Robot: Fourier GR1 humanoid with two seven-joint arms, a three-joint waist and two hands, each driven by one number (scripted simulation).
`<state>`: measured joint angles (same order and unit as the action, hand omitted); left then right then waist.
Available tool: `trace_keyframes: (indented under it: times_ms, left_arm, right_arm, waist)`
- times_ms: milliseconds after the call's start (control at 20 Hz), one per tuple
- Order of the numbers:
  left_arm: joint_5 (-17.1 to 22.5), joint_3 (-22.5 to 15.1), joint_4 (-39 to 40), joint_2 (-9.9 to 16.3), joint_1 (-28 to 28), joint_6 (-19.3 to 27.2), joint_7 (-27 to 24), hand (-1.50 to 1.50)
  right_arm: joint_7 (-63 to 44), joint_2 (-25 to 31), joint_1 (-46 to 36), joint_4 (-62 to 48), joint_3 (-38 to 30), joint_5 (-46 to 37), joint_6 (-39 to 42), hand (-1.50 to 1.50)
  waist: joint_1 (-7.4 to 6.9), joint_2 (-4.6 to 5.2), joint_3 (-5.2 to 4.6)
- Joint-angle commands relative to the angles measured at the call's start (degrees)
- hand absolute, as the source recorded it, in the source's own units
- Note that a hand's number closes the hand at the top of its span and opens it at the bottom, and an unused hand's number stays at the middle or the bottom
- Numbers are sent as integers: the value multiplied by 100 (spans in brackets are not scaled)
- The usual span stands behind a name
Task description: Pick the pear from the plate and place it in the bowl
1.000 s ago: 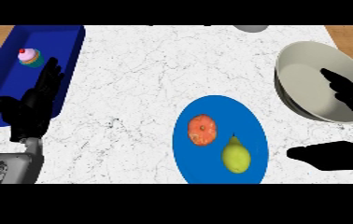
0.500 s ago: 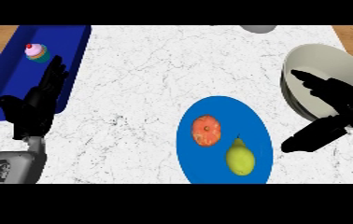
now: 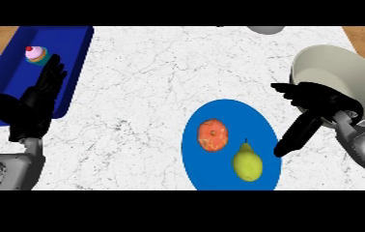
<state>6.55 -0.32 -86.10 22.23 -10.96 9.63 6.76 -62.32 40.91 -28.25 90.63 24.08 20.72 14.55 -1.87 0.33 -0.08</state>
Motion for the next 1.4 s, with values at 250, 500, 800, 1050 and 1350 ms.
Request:
trace_keyframes:
  times_ms: [250, 500, 800, 1050, 1350]
  left_arm:
    - [-107, 4, -5, -116, 166, 16, -151, 0]
    - [-35, 174, -241, -8, 135, -18, 180, 0]
    - [-288, 108, 251, -281, 47, 13, -165, 0]
    - [-386, 109, -106, -316, 157, 79, 28, 0]
    - [-306, 273, -328, -251, 216, -91, 206, 0]
  right_arm:
    - [-850, -302, -375, -726, 953, 471, 773, -150]
    - [-425, -320, -839, -1017, 1190, -292, 677, -150]
    - [-388, -698, -325, -568, 1451, -896, 223, -150]
    - [-456, -938, -189, -925, 1380, -618, 485, -150]
    - [-602, -1016, 202, -571, 1466, -917, 308, -150]
  waist:
    - [63, -17, 2]
    - [74, -25, 7]
    - [191, -32, 6]
    - [156, -30, 7]
    - [179, -42, 7]
